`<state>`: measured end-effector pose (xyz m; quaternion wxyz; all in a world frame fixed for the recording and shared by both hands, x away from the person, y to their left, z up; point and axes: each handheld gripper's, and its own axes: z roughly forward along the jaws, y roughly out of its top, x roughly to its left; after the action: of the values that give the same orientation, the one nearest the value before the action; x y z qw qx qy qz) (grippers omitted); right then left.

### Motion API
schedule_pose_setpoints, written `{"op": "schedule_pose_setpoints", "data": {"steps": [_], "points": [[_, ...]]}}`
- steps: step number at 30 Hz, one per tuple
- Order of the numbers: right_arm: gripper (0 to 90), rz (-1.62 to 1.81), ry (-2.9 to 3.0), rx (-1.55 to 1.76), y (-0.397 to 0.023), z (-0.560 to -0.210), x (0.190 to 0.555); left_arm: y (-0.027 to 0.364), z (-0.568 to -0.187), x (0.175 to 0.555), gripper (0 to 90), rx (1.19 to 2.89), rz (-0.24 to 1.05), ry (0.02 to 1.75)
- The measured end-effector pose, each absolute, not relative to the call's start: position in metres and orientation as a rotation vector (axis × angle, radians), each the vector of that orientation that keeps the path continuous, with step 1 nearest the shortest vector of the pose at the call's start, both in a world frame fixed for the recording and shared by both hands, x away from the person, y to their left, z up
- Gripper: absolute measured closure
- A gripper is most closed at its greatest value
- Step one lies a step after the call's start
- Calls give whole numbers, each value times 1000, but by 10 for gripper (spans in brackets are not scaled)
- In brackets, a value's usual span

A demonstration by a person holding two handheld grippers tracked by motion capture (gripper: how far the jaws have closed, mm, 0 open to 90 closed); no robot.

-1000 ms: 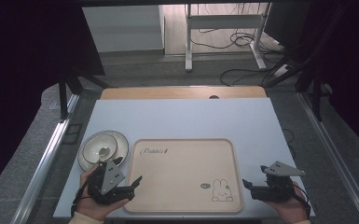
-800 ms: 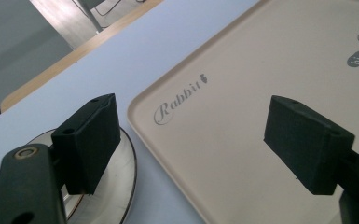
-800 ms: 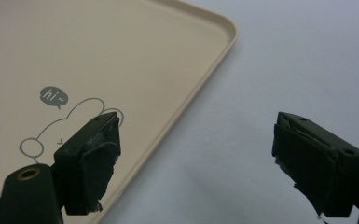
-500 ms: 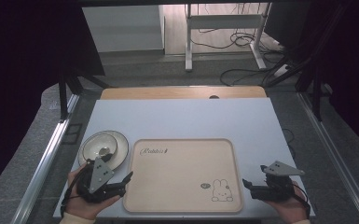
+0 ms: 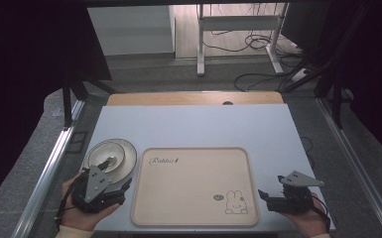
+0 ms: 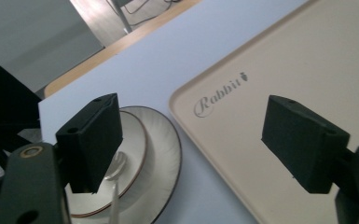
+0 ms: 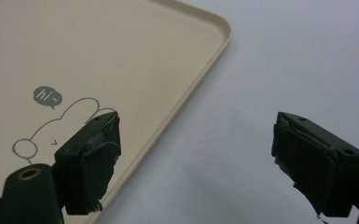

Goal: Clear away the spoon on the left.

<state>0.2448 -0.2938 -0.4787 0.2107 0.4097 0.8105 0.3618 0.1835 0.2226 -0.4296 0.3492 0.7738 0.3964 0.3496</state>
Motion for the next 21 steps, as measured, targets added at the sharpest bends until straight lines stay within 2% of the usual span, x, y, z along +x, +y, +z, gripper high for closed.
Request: {"op": "schedule_pose_setpoints", "data": {"steps": [21], "points": [[162, 995, 2255, 1131, -293, -480, 246, 257, -451, 185, 262, 1974, 918, 1105]]}}
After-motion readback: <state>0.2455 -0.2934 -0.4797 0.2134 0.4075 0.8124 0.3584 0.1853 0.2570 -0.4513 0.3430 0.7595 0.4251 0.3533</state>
